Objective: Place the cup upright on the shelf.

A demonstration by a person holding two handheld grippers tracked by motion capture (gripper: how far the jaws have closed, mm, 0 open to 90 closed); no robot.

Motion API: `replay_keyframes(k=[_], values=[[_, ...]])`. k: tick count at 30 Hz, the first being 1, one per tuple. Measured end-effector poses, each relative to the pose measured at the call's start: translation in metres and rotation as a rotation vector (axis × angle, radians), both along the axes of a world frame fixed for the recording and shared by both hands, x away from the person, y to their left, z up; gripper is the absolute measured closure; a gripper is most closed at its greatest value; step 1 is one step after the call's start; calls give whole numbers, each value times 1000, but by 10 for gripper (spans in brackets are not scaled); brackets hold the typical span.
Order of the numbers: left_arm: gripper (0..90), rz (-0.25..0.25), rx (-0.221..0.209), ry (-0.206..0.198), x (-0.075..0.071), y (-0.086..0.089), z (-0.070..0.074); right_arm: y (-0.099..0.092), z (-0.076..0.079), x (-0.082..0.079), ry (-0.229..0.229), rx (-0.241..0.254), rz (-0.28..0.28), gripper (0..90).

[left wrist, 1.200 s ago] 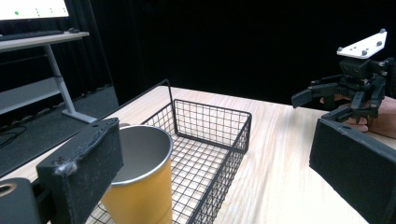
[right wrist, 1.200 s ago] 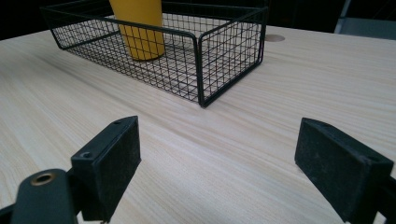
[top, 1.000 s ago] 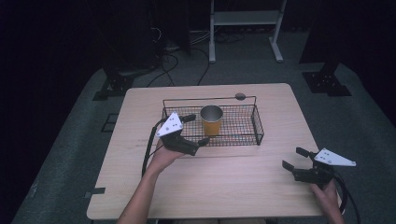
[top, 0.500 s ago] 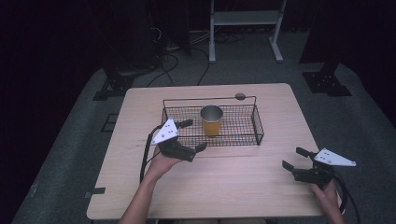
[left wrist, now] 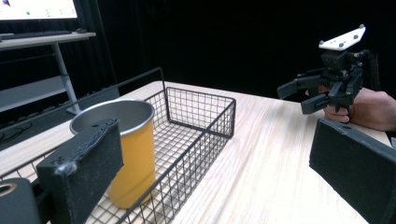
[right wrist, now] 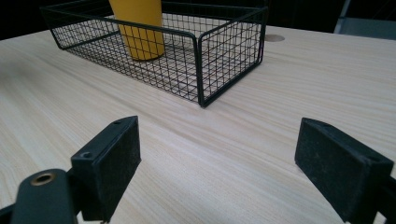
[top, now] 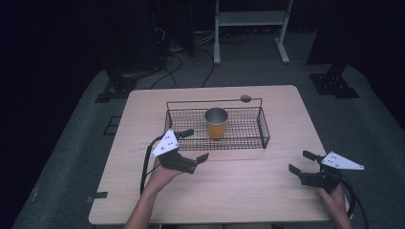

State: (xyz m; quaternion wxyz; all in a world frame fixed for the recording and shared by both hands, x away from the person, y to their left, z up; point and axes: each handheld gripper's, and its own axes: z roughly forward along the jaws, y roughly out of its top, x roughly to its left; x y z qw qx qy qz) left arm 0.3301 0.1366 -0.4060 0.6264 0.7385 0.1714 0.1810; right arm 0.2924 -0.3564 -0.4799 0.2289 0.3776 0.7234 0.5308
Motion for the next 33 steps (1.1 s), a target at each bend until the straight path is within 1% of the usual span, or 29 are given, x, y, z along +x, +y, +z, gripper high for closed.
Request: replay_keyframes(k=[3,5,6,8,14,16,18,20,27,30,33], values=[[22,1,-2,11,-3,2,-2,0,0,0,1,1,-1,133],[21,9,8,2,-6,3,-4,0,0,0,0,-1,-1,133],[22,6,7,5,-7,4,-5,0,0,0,0,-1,-1,133],[22,14,18,1,-10,4,-7,0,0,0,1,-2,-2,133],[22,20,21,6,-17,9,-15,0,0,0,1,-2,-2,133],[21,26,35,4,-19,10,-18,0,0,0,1,-3,-2,133],[21,23,33,11,-20,11,-20,0,0,0,1,-2,-2,133],[22,26,43,9,-22,12,-22,0,0,0,1,-2,-2,133],[21,24,45,9,-29,11,-29,0,0,0,2,-2,-2,133],[22,27,43,16,-32,12,-32,0,0,0,2,-1,-2,133],[22,33,42,15,-37,14,-36,0,0,0,1,-3,-1,133]])
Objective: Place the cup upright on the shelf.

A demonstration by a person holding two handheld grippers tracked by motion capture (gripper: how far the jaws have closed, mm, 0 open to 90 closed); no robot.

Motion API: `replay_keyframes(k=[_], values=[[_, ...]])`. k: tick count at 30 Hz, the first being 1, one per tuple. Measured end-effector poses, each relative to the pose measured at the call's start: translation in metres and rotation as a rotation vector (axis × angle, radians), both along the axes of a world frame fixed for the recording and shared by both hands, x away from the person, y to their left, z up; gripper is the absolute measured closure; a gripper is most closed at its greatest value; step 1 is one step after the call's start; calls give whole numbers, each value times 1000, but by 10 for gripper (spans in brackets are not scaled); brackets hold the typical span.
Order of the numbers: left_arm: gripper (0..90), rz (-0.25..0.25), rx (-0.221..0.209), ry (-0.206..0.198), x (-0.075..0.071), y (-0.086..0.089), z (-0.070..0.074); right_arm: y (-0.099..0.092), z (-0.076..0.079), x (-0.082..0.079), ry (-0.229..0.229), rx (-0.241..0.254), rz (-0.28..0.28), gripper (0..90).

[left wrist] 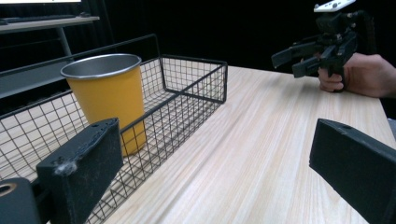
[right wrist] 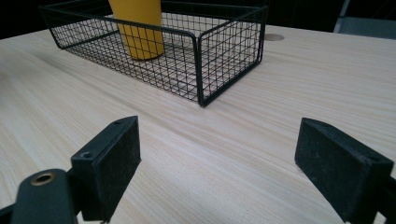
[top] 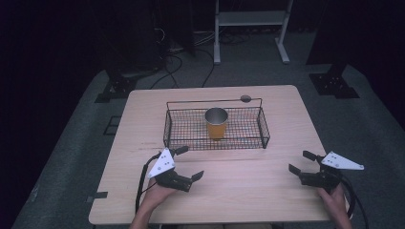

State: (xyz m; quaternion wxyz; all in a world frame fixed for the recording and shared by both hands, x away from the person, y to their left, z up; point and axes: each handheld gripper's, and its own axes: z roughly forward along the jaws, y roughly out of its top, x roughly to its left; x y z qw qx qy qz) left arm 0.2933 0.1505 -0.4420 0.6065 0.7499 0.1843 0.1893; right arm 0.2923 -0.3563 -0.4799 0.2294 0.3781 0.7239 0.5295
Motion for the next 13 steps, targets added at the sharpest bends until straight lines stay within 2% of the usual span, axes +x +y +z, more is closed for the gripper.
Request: replay_keyframes(k=[5,13], values=[[22,10,-12,3,-6,3,-5,0,0,0,-1,-3,2,133],[21,37,2,3,-18,13,-12,1,0,0,-1,-6,7,133]])
